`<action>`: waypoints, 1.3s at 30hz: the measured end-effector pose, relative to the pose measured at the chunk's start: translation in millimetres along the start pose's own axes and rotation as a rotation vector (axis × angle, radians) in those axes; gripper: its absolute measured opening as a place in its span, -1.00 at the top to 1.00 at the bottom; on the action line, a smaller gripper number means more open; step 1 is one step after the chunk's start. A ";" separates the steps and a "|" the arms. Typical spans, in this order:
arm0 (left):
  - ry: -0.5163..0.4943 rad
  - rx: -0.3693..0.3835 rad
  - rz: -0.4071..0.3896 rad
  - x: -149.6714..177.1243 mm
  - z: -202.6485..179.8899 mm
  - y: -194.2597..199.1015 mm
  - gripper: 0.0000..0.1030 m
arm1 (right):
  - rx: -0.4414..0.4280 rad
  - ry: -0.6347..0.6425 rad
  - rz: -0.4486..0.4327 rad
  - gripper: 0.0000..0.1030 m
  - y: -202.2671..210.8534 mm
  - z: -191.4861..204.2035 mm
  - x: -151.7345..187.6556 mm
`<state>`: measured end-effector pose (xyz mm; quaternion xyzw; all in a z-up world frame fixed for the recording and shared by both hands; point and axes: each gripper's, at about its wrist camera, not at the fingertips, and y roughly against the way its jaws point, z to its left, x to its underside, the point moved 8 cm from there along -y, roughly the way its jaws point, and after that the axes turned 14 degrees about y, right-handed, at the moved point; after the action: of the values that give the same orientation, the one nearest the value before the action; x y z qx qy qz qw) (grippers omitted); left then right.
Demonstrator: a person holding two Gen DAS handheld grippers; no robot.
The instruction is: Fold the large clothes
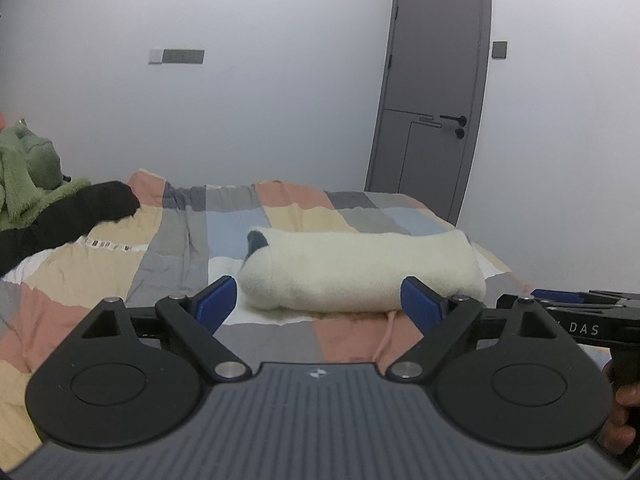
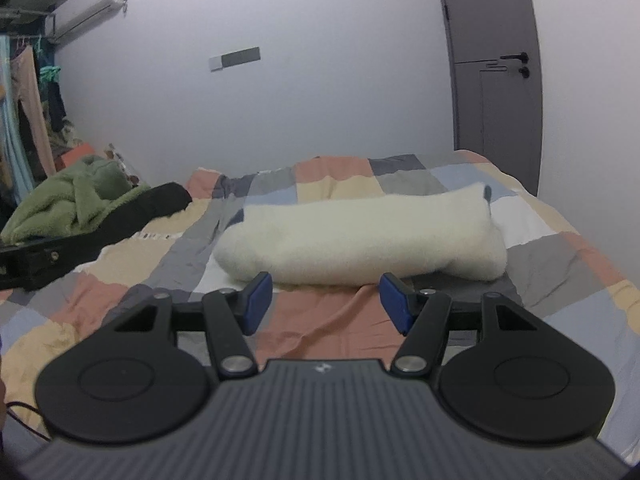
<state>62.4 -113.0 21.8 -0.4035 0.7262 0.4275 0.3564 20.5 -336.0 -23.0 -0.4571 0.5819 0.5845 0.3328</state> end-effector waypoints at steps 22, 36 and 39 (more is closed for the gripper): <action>-0.001 -0.104 0.031 5.2 10.6 -15.0 -1.00 | 0.049 0.005 0.032 -1.00 -2.6 -7.5 -0.3; -0.003 -0.122 0.035 4.2 9.1 -13.9 -1.00 | 0.026 -0.022 0.052 -1.00 -2.8 -5.9 6.8; -0.008 -0.128 0.036 5.3 8.3 -13.0 -1.00 | 0.027 -0.022 0.052 -1.00 -2.8 -5.8 6.7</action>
<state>73.2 -110.9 9.8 -0.4105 0.7031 0.4811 0.3250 21.5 -342.4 -29.7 -0.4309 0.5977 0.5902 0.3298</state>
